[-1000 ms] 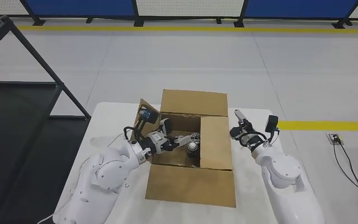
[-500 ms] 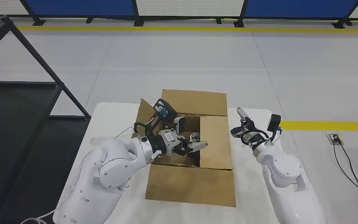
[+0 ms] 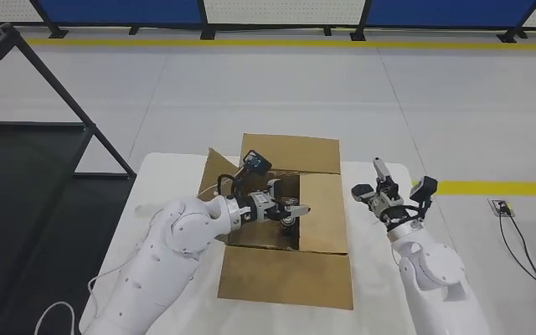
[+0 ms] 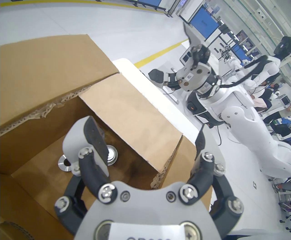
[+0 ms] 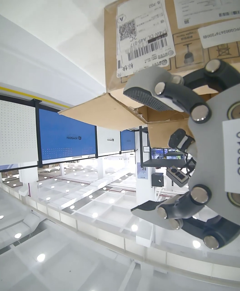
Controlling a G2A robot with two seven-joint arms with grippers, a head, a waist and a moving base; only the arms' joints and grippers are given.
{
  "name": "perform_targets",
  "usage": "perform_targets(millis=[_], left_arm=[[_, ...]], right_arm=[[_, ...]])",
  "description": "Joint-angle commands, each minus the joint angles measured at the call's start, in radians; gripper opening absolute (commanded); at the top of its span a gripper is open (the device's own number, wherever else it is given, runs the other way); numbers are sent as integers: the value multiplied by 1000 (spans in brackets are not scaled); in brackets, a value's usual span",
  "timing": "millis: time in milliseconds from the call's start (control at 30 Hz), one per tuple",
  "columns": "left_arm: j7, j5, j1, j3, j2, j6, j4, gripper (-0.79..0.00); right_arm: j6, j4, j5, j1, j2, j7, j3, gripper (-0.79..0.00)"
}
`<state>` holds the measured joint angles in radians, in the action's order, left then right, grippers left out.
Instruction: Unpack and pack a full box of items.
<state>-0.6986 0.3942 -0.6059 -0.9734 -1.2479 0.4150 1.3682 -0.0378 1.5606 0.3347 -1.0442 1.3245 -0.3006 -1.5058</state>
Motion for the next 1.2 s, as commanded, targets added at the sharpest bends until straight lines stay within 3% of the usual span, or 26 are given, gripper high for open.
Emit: perform_targets(millis=[0, 233, 567, 1000, 1167], left_arm=[[4, -13, 0, 8, -3, 6, -29, 0], [-23, -159, 6, 33, -20, 12, -132, 0], [-100, -442, 69, 65, -58, 4, -295, 0], [-88, -445, 58, 62, -58, -5, -282, 0], [-70, -464, 49, 61, -63, -46, -272, 0]], right_arm=[[18, -1, 13, -2, -1, -18, -2, 0], [70, -9, 53, -1, -1, -41, -3, 0], [163, -15, 151, -37, -6, -120, -41, 0], [150, -16, 162, -42, -6, -102, -43, 0], [179, 1, 157, -55, -11, -153, -55, 0]])
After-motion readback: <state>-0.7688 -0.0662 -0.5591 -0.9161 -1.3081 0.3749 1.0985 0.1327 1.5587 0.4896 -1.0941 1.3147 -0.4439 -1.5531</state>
